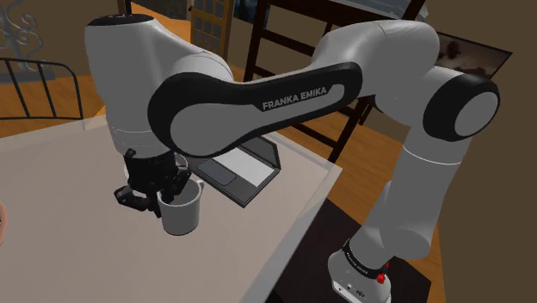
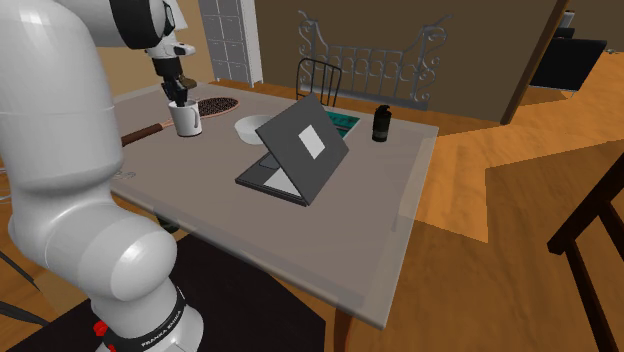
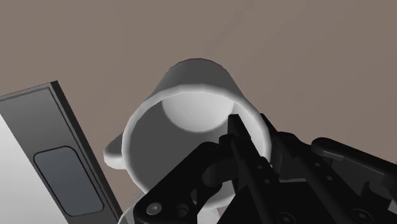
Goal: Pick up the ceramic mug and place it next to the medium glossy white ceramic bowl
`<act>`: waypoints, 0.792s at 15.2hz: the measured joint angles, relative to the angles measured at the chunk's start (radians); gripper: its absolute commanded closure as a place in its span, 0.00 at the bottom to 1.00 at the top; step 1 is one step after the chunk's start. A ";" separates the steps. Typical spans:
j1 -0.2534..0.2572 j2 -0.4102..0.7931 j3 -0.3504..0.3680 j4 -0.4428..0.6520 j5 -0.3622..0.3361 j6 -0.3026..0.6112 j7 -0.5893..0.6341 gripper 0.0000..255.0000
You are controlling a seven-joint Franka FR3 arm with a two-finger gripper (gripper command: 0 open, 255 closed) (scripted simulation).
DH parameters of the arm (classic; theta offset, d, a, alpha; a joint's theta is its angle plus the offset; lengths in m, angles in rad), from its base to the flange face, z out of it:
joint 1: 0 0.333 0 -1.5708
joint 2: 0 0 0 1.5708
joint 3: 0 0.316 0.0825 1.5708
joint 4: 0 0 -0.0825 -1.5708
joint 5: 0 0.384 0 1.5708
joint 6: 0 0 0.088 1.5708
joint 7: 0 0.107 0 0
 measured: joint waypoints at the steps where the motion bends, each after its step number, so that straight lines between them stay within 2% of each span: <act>1: 0.001 0.003 -0.001 -0.009 -0.002 0.012 0.002 1.00; 12: 0.007 0.051 -0.014 -0.103 -0.038 0.143 0.024 1.00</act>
